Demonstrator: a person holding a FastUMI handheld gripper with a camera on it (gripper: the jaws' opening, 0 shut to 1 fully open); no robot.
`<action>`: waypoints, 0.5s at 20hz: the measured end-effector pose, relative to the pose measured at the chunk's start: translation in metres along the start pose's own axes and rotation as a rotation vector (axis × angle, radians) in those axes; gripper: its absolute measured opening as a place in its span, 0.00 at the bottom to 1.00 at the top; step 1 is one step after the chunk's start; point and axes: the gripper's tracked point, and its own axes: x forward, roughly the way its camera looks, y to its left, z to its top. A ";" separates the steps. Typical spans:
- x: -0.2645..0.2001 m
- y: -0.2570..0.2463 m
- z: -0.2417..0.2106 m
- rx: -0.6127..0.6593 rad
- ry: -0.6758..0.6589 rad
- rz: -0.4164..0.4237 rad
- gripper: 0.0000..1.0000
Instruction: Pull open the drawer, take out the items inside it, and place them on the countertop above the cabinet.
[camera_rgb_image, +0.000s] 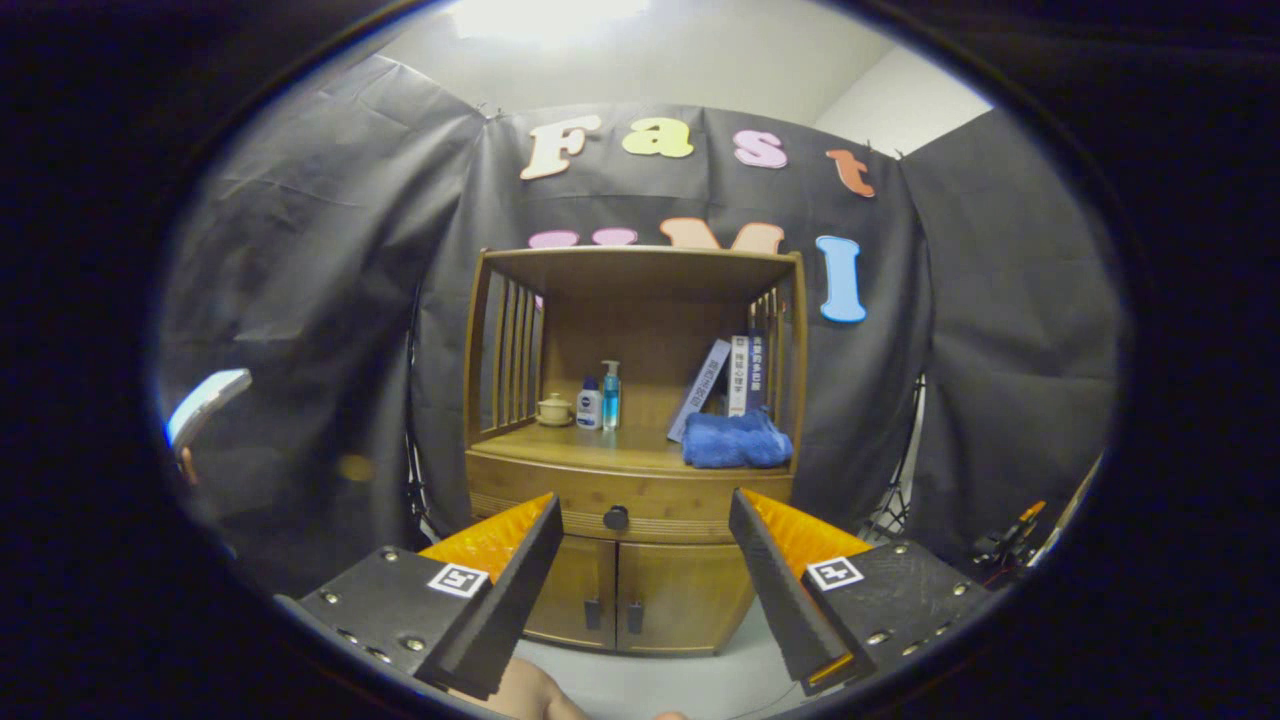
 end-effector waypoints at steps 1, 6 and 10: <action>0.016 0.003 -0.002 -0.002 -0.006 0.008 1.00; 0.101 0.011 -0.036 -0.025 -0.001 0.007 1.00; 0.163 0.023 -0.082 -0.008 0.049 0.015 1.00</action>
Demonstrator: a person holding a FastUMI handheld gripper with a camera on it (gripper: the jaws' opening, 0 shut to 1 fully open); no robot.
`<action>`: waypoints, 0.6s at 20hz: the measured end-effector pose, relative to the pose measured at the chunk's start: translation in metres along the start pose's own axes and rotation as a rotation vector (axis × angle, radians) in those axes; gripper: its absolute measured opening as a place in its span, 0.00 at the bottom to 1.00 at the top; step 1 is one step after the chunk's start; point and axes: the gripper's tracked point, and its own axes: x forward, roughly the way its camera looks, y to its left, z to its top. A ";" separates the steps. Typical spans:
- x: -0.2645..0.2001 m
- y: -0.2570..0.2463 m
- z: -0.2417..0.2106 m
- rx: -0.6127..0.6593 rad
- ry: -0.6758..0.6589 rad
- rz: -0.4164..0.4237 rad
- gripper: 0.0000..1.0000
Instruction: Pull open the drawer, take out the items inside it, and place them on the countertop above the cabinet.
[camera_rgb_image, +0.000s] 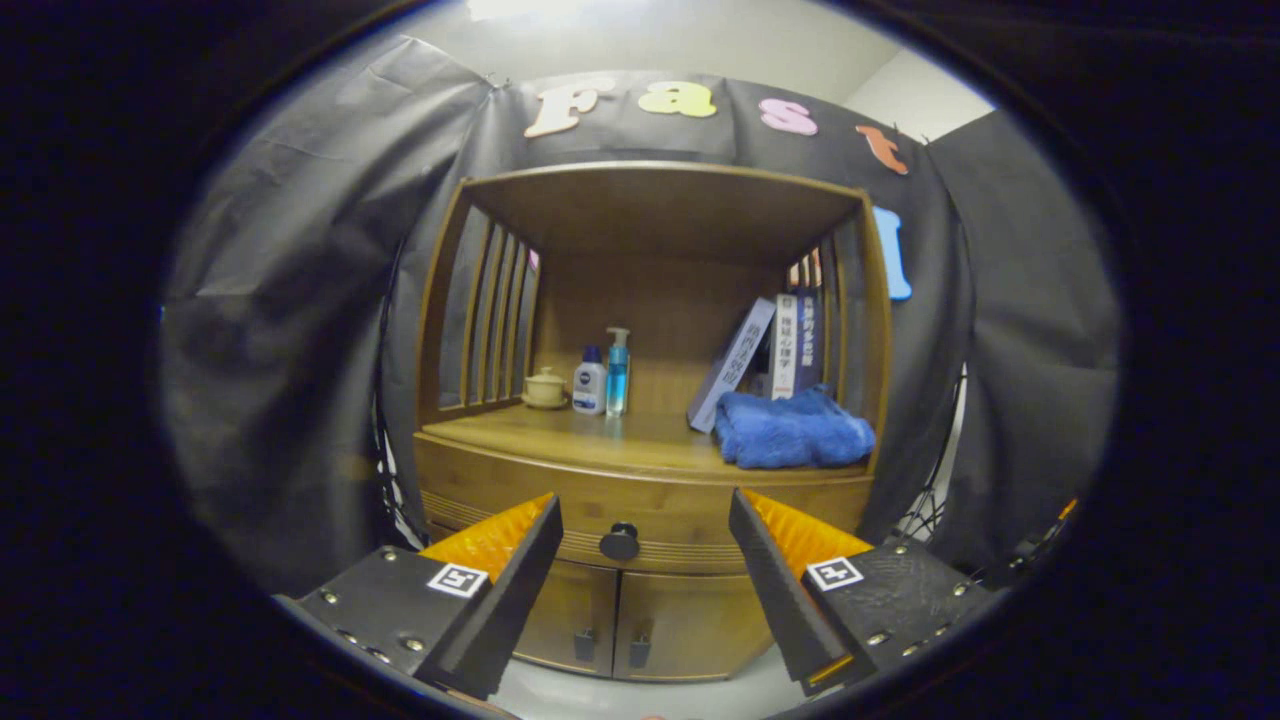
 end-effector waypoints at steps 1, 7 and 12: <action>0.015 0.002 -0.013 0.004 0.022 -0.001 1.00; 0.079 0.015 -0.069 0.007 0.115 -0.014 0.82; 0.106 0.014 -0.099 -0.001 0.171 -0.050 0.64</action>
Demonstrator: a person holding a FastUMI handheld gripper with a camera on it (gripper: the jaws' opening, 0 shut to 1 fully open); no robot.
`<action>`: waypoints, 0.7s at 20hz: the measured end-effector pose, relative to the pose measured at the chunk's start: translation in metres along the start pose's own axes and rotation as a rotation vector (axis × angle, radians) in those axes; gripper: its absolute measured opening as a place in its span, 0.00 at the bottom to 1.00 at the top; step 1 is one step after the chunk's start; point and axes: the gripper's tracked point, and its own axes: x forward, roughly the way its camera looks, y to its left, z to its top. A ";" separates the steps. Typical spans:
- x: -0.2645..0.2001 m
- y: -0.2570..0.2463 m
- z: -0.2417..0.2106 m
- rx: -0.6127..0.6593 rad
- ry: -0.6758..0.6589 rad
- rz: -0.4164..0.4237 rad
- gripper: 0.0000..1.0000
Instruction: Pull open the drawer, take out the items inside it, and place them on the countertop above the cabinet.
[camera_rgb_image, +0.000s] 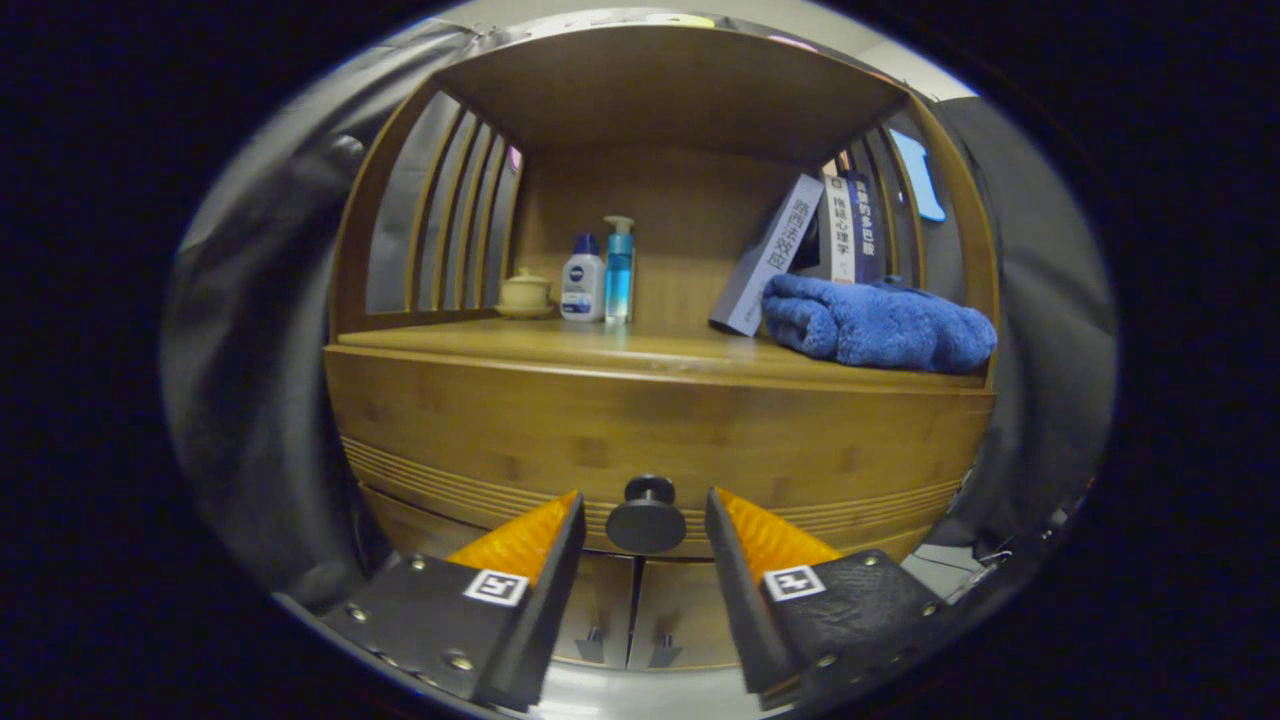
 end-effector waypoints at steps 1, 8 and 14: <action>0.004 0.005 -0.004 0.013 0.020 0.022 0.58; 0.003 0.003 -0.012 0.160 0.102 -0.028 0.35; -0.044 0.004 -0.020 0.159 0.123 -0.027 0.30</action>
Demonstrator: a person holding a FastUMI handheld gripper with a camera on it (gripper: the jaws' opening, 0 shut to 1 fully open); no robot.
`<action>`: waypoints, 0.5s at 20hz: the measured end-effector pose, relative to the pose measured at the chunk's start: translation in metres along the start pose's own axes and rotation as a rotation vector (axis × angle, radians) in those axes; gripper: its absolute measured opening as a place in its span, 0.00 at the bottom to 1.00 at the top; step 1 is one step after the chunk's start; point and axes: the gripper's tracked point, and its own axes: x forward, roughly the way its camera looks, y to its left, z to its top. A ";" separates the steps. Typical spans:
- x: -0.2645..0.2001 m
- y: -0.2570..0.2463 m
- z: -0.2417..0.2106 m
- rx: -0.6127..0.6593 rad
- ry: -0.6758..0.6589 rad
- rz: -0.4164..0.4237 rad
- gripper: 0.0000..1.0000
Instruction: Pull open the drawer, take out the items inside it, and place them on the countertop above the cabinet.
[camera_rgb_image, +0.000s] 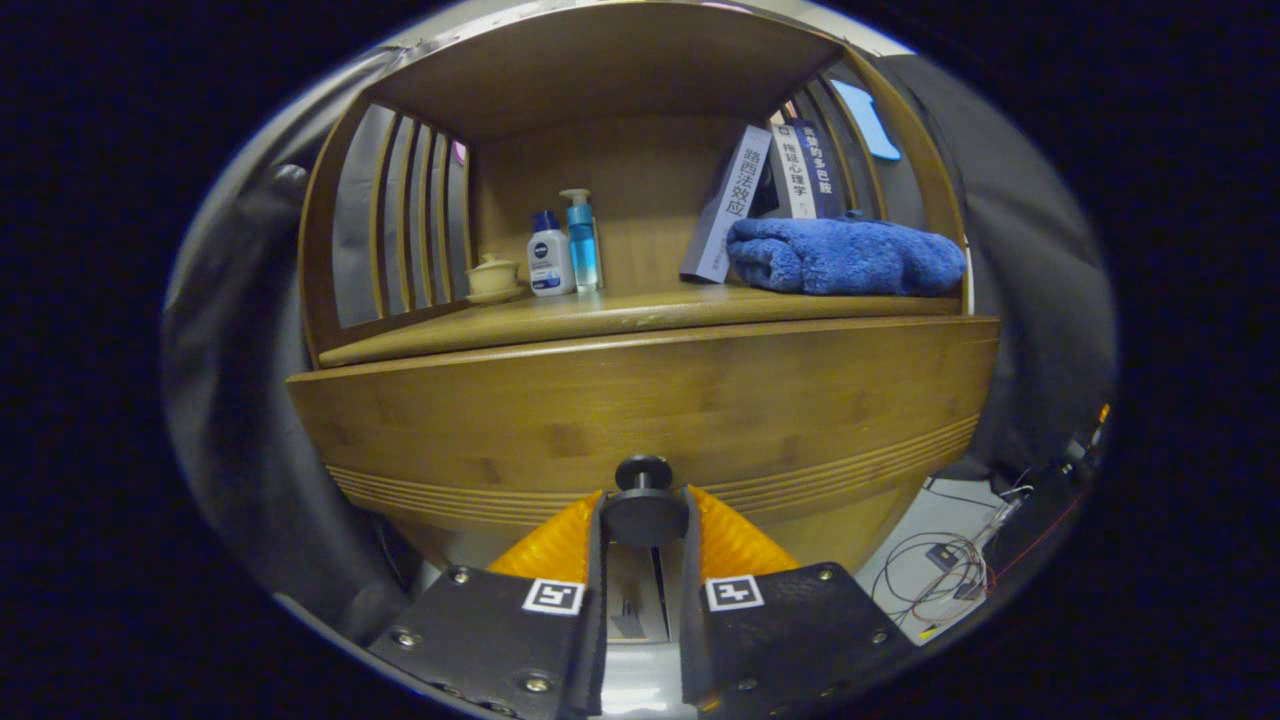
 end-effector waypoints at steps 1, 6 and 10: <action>-0.011 -0.001 -0.003 0.001 0.001 0.002 0.30; -0.065 -0.004 -0.019 -0.009 0.020 0.011 0.30; -0.099 -0.008 -0.034 -0.006 0.043 0.016 0.30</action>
